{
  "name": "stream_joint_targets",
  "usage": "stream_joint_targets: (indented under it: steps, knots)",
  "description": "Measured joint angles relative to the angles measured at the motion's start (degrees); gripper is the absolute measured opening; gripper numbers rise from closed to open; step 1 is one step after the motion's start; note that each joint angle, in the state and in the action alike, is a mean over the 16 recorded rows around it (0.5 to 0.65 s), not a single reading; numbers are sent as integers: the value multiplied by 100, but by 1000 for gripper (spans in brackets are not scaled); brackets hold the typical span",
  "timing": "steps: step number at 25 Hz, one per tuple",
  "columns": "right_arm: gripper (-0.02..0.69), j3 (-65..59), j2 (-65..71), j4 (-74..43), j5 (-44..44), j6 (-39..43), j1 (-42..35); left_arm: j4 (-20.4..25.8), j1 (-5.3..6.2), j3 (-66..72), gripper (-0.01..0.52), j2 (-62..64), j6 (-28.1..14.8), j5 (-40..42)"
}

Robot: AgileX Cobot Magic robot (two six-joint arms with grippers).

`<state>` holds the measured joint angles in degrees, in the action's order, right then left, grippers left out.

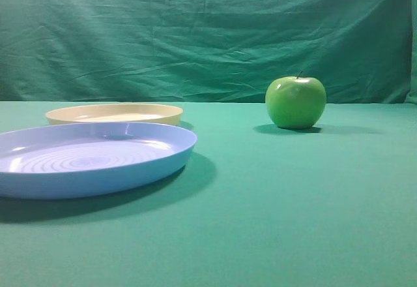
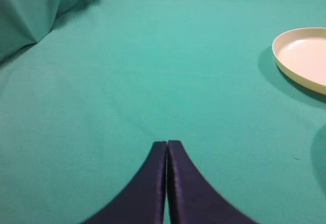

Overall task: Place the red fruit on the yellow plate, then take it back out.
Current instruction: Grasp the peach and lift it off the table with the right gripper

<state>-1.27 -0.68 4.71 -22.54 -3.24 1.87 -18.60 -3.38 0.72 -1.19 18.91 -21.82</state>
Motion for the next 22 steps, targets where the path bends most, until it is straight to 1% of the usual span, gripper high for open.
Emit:
stream_joint_targets:
  steps: [22]
  knots:
    - [0,0,0,0,0,-8,0,0,0,0,0,0,10,0]
